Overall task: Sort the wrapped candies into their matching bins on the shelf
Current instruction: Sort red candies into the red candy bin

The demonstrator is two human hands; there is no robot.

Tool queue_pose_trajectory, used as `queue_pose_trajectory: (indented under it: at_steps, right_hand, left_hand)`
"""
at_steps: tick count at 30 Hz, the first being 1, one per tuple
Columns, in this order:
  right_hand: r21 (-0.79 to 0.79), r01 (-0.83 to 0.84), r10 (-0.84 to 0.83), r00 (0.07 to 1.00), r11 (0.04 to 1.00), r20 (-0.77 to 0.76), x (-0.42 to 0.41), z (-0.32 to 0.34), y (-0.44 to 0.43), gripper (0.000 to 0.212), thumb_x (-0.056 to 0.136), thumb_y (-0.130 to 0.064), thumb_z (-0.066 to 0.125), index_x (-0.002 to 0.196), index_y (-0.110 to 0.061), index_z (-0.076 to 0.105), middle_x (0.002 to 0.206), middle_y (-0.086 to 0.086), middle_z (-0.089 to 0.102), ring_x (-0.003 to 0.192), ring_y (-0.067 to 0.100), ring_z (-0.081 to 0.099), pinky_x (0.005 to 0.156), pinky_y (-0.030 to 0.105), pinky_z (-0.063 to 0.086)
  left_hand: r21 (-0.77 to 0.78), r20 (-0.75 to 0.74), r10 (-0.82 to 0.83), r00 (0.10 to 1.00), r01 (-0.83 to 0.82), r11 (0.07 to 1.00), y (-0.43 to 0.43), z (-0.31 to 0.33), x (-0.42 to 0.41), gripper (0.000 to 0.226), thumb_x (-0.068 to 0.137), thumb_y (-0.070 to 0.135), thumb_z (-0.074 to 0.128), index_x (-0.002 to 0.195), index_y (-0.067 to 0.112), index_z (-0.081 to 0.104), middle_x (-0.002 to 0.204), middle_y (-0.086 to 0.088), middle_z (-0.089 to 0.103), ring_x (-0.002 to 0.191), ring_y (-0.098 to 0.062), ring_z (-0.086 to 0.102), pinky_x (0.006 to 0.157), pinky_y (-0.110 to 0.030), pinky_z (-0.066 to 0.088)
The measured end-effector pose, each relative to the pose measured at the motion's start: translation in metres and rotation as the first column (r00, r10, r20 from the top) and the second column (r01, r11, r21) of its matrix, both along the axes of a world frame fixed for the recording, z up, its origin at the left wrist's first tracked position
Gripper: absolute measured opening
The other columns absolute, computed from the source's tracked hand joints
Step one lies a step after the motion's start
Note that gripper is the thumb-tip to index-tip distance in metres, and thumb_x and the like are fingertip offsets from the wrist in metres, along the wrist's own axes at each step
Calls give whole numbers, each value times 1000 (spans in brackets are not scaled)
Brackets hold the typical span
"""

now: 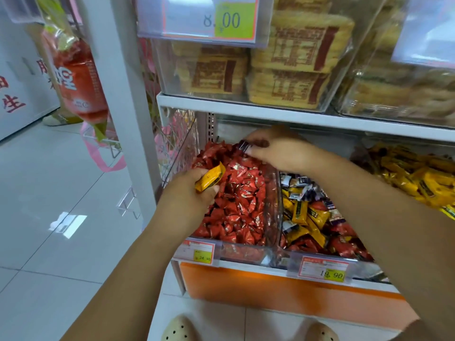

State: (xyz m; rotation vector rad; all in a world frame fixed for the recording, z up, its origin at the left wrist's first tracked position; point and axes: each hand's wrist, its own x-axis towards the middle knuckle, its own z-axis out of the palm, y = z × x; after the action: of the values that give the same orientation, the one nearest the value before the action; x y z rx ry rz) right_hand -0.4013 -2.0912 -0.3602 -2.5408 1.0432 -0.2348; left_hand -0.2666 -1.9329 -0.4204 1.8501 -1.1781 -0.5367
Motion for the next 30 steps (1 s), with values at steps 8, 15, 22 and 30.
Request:
queue_pose_trajectory:
  at_steps: [8, 15, 22, 30]
  right_hand:
    - [71, 344, -347, 875, 936, 338, -122, -8, 18, 31, 97, -28, 53, 127, -26, 59, 117, -2, 64, 88, 4, 53, 66, -2, 36]
    - [526, 15, -359, 749, 850, 558, -152, -12, 54, 17, 93, -16, 59, 110, -12, 64, 86, 3, 70, 75, 12, 66, 65, 23, 54]
    - [175, 742, -663, 436, 648, 608, -243, -11, 3, 18, 87, -29, 68, 95, -17, 57, 89, -4, 60, 84, 14, 57, 70, 25, 39]
    - [-112, 819, -700, 545, 563, 462, -286, -35, -30, 51, 85, -57, 44, 92, -17, 74, 89, 10, 70, 96, 36, 58, 87, 47, 47]
  left_hand:
    - [-146, -99, -143, 985, 128, 981, -21, 28, -63, 29, 82, 21, 74, 92, 29, 48, 88, 3, 67, 63, -14, 69, 56, -33, 48]
    - [-86, -24, -305, 952, 302, 949, -53, 37, -123, 34, 79, 26, 76, 94, 27, 45, 80, 4, 68, 63, -10, 67, 65, -38, 54]
    - [-84, 210, -284, 935, 307, 948, -71, 32, -147, 53, 84, 36, 69, 132, 32, 44, 127, 18, 56, 117, -3, 50, 102, -34, 43]
    - [-148, 283, -233, 930, 282, 948, -68, 32, -143, 42, 90, 26, 63, 130, 32, 50, 122, 23, 50, 113, 3, 42, 100, -24, 36]
